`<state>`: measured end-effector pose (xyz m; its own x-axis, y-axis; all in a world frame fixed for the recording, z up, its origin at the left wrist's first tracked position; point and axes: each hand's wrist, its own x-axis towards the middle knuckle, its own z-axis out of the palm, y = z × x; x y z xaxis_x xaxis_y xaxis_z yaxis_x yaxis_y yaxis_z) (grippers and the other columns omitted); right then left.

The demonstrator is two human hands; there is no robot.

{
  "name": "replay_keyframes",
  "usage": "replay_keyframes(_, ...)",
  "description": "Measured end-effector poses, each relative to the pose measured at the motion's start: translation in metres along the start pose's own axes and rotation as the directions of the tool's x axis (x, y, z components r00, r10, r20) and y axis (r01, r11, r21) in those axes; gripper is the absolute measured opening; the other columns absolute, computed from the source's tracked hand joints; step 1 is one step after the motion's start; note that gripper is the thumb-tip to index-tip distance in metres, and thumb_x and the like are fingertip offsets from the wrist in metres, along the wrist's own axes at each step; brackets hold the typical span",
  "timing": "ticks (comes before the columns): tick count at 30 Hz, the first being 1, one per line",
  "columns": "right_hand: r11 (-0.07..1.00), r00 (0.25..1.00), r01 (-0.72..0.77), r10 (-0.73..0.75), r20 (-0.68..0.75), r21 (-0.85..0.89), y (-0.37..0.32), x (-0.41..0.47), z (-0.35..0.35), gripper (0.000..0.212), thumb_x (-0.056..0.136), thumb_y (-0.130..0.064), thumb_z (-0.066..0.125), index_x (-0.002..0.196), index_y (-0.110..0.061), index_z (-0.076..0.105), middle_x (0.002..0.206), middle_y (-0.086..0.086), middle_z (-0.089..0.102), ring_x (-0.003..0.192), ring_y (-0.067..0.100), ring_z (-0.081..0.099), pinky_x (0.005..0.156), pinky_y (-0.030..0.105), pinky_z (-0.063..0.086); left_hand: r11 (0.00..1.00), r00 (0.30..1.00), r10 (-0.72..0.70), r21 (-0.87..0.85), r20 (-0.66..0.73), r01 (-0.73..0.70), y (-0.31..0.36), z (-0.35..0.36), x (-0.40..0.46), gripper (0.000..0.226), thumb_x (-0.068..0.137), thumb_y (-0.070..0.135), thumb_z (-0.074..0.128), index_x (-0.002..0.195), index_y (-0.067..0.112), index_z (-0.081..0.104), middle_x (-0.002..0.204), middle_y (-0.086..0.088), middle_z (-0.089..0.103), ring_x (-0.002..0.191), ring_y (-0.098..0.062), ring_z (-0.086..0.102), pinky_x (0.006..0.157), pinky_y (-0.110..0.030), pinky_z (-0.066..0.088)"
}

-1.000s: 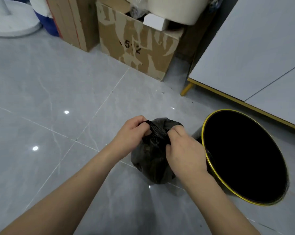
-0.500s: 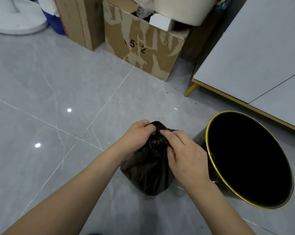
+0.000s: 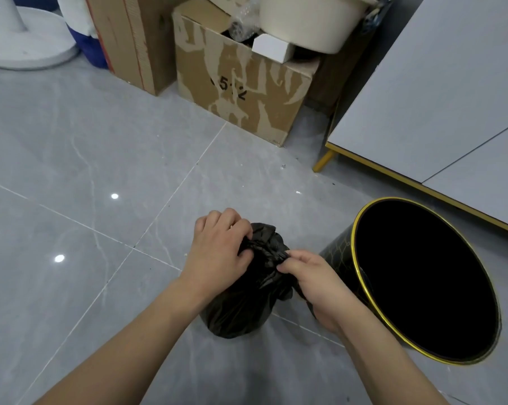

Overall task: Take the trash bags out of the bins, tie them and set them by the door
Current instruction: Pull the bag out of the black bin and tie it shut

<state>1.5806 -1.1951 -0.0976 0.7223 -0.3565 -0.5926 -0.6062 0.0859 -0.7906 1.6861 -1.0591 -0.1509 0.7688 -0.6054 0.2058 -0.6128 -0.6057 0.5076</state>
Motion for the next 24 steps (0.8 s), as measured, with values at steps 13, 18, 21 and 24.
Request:
replay_keyframes(13,0.97,0.982,-0.182,0.17,0.087,0.162,0.0,-0.002,-0.005,0.028,0.088,-0.034,0.051,0.084,-0.012,0.068,0.066,0.002,0.066,0.053,0.014,0.057,0.055,0.03,0.038,0.778,0.94,-0.036,-0.58,0.34,0.24,-0.004,-0.028,-0.014,0.039,0.074,0.038,0.054,0.112,0.042,0.042,0.119,0.023,0.037,0.12,-0.006,0.036,0.098,-0.032,0.035)
replay_keyframes(18,0.973,0.99,-0.139,0.141,0.003,0.184,-0.009,-0.004,0.005,0.029,0.094,-0.031,0.048,0.079,-0.014,0.065,0.054,-0.002,0.064,0.045,0.008,0.059,0.043,0.022,0.04,0.893,0.934,-0.017,-0.414,0.356,0.174,0.008,-0.023,-0.02,0.026,0.078,0.058,0.057,0.091,0.037,0.063,0.117,0.028,0.034,0.117,-0.001,0.026,0.101,-0.025,0.022)
replay_keyframes(21,0.994,0.992,-0.034,0.046,-0.114,0.106,-0.008,0.0,0.012,0.035,0.093,-0.039,0.05,0.078,-0.014,0.07,0.067,0.003,0.07,0.065,0.017,0.066,0.057,0.027,0.047,0.854,0.938,-0.109,-0.451,0.329,0.258,0.004,-0.016,-0.014,0.016,0.089,0.036,0.058,0.074,0.031,0.061,0.108,0.025,0.047,0.111,-0.004,0.035,0.099,-0.028,0.026)
replay_keyframes(24,0.947,0.916,0.145,-0.238,-0.324,-0.287,0.006,0.004,0.007,0.04,0.093,-0.049,0.05,0.071,-0.017,0.062,0.058,-0.005,0.057,0.061,0.016,0.055,0.058,0.03,0.042,0.614,0.862,-0.371,-0.604,0.346,0.507,-0.003,-0.023,-0.007,0.021,0.094,0.031,0.05,0.078,0.023,0.059,0.089,0.011,0.057,0.091,-0.012,0.052,0.084,-0.03,0.04)
